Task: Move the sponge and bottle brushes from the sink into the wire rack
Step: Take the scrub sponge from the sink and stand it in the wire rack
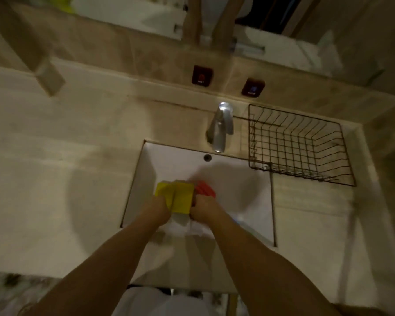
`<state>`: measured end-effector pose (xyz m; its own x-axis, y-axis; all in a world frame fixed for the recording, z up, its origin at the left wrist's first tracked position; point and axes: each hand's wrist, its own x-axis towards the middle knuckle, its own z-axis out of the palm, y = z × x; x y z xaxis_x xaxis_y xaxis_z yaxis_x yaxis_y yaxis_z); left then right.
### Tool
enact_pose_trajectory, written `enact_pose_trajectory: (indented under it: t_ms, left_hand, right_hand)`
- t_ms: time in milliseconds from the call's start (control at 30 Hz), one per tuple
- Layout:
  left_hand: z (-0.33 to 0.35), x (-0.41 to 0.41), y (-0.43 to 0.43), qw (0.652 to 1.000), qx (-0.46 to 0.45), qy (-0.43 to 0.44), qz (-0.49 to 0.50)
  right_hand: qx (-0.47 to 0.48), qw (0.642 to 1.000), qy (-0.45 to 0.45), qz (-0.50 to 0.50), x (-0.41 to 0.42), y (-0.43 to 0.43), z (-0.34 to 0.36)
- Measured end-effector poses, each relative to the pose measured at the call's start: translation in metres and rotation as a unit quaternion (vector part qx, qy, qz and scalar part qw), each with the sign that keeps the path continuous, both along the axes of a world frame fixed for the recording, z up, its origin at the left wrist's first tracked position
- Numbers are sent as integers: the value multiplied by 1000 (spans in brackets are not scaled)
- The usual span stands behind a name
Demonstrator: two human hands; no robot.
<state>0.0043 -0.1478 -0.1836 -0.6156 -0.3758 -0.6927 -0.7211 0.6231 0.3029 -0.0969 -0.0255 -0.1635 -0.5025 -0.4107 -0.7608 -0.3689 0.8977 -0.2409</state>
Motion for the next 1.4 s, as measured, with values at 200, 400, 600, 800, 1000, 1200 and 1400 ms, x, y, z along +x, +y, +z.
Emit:
enact_pose_trajectory:
  t_ms: [200,400,600,800,1000,1200,1400]
  left_hand:
    - [-39,-16,-21,996,40,-36,64]
    - [-64,-31,-23,984,69,-14,164]
    - [-55,-44,-39,925,201,-69,315]
    - [-46,-49,-22,871,292,-30,394]
    - [-57,-40,26,846,257,43,466]
    - [-58,-26,34,759,381,60,524]
    - [-8,-39,10,769,440,60,460]
  right_hand:
    - [-30,990,-19,-136,1,-30,-39]
    - [-67,961,-4,-267,0,-41,-69]
    - [-83,916,-77,-384,-18,-24,-73]
    - [-104,882,-203,-413,-29,-7,-63]
    - [-144,864,-261,-405,-30,14,-70]
    - [-165,869,-294,-361,-33,25,-71]
    - [-262,796,-338,-429,-58,39,-5]
